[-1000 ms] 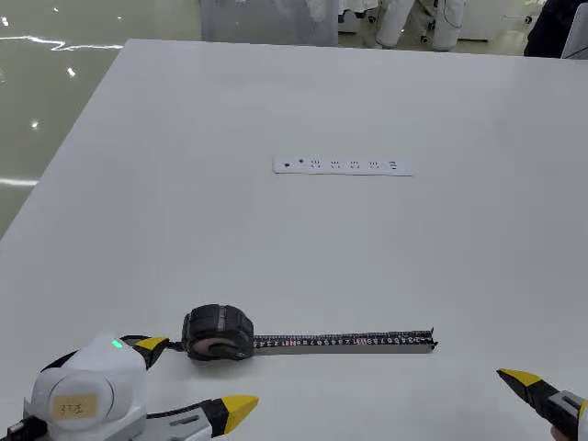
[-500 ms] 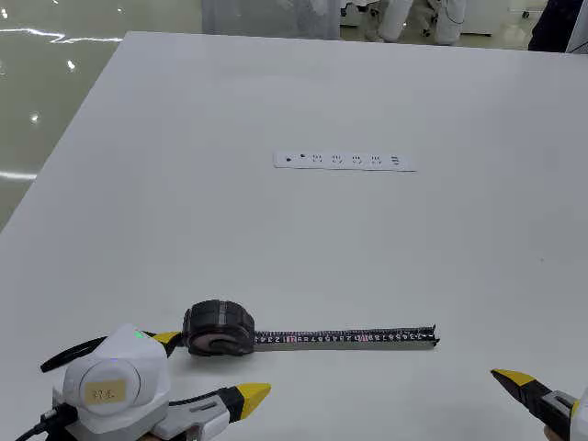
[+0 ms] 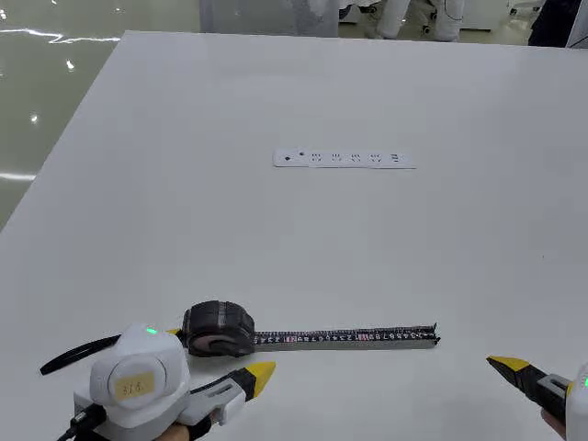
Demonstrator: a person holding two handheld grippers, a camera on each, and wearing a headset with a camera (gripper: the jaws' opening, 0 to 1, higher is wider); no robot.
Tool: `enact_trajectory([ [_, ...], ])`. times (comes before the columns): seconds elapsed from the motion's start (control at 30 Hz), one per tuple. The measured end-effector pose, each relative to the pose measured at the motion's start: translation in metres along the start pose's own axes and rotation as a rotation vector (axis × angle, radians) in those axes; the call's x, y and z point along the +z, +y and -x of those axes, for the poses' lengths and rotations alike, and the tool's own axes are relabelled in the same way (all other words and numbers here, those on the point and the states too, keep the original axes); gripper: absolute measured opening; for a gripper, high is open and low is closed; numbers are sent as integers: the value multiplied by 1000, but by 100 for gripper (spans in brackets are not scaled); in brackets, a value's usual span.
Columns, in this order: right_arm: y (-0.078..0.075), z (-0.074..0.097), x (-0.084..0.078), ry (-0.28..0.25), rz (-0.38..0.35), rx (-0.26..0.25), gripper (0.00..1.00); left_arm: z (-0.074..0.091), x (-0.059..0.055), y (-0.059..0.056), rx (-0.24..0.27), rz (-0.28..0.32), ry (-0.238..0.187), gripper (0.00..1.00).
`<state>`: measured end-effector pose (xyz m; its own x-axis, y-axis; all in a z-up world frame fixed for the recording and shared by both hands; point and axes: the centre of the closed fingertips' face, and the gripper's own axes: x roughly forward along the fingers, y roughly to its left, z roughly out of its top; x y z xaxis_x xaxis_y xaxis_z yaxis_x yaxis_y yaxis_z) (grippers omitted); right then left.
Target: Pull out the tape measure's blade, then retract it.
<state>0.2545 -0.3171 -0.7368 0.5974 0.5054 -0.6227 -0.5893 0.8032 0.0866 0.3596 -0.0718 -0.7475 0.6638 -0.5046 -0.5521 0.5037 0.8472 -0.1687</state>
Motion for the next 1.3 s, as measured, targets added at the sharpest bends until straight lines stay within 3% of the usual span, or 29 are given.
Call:
enact_trajectory([
  [0.47, -25, -15, 9, 61, 97, 58, 79, -10, 5, 10, 127, 53, -5, 71],
  [0.9, -44, -29, 11, 124, 182, 111, 63, -17, 7, 17, 184, 124, -8, 67],
  [1.3, -58, -48, 14, 170, 244, 155, 57, -19, 7, 24, 232, 172, -13, 63],
])
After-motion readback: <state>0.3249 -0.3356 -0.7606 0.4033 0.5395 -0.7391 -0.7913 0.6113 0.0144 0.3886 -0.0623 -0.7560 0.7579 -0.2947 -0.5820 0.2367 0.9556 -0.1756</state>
